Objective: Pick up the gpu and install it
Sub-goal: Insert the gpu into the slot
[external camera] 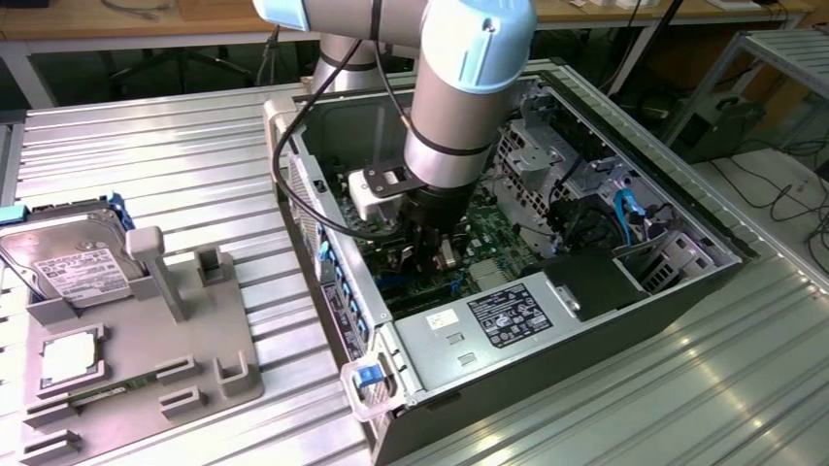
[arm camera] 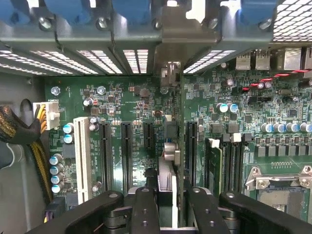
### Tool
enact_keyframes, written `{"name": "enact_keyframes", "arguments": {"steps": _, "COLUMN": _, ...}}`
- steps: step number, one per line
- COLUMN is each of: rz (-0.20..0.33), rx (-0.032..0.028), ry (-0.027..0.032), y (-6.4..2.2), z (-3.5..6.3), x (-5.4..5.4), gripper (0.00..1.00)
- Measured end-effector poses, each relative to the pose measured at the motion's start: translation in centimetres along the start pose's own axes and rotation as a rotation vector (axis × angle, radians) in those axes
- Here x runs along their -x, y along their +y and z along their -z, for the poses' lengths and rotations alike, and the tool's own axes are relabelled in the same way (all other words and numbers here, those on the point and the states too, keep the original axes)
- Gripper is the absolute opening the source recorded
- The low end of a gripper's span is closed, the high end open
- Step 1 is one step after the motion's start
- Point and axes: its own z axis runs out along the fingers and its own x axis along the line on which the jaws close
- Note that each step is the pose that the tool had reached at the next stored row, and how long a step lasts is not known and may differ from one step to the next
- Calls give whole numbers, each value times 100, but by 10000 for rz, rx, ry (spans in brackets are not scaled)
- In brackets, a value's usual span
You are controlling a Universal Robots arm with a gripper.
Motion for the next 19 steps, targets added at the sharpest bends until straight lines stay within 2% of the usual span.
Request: {"name": "enact_keyframes", "arguments": {"steps": 19, "rz": 0, "rx": 1, "ry": 1, "y": 1, "z": -26, "x": -1, "gripper": 28}}
